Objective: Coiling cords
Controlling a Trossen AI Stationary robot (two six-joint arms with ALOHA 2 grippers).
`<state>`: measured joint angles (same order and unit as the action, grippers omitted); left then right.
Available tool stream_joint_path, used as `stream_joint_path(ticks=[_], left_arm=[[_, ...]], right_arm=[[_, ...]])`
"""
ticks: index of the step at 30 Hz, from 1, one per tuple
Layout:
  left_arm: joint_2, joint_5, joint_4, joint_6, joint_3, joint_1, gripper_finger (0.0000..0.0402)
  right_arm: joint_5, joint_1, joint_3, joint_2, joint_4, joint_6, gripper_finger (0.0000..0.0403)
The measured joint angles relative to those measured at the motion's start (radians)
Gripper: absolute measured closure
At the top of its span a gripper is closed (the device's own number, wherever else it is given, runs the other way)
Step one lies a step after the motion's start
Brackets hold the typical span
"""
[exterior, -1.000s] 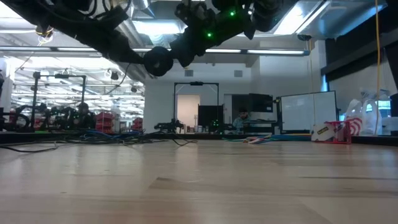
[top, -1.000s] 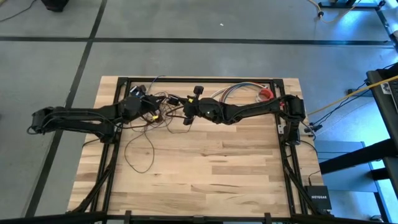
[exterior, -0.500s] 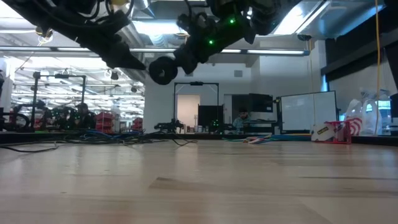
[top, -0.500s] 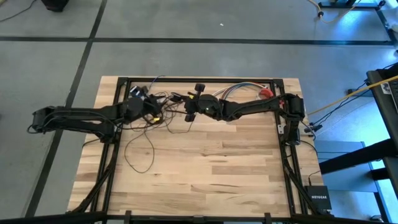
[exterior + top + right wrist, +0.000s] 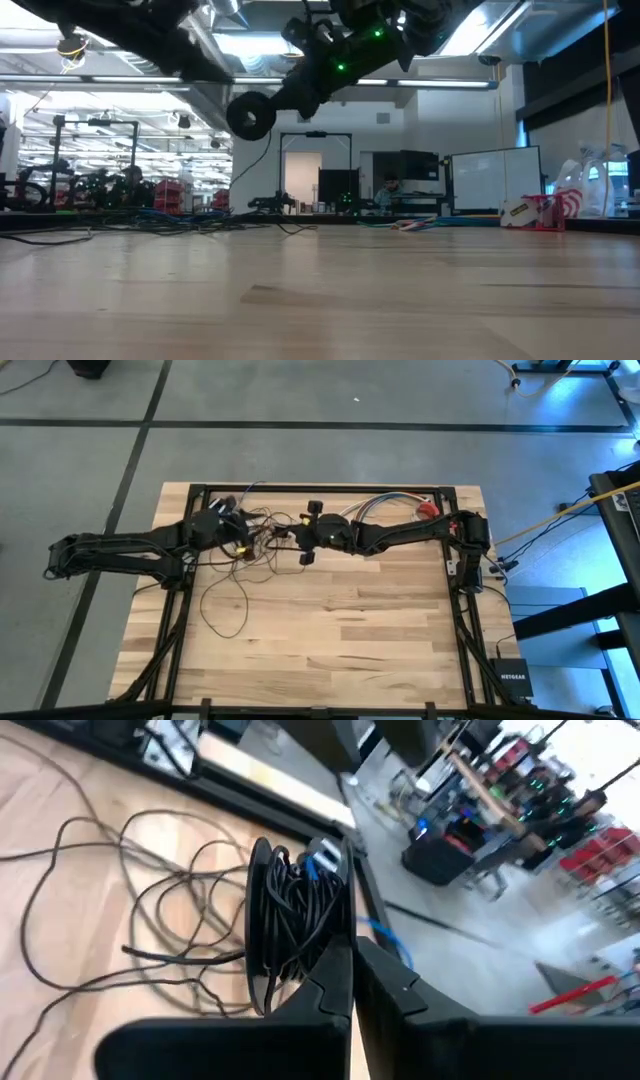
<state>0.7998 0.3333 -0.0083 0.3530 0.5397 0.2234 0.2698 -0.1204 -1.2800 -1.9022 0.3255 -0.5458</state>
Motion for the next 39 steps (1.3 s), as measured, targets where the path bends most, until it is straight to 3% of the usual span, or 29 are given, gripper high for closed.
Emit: stream_joint_path(ticks=[3, 11, 22, 30, 39], left_arm=[[0.019, -0.130, 0.021, 0.027, -0.006, 0.019, 0.0263], [0.110, -0.275, 0.024, 0.043, -0.007, 0.071, 0.0279], [0.178, -0.291, 0.028, 0.048, -0.007, 0.074, 0.0313], [0.191, -0.293, 0.047, 0.085, -0.007, 0.072, 0.0394], [0.193, -0.290, 0.046, 0.093, -0.007, 0.072, 0.0398]], right_arm=[[-0.005, 0.000, 0.000, 0.000, -0.046, 0.029, 0.0396], [-0.082, 0.001, 0.000, 0.000, -0.084, 0.044, 0.0396], [-0.161, 0.002, 0.001, 0.000, -0.070, 0.041, 0.0396], [-0.168, 0.001, 0.002, 0.000, -0.054, 0.042, 0.0396], [-0.181, 0.002, 0.000, 0.000, -0.041, 0.043, 0.0375]])
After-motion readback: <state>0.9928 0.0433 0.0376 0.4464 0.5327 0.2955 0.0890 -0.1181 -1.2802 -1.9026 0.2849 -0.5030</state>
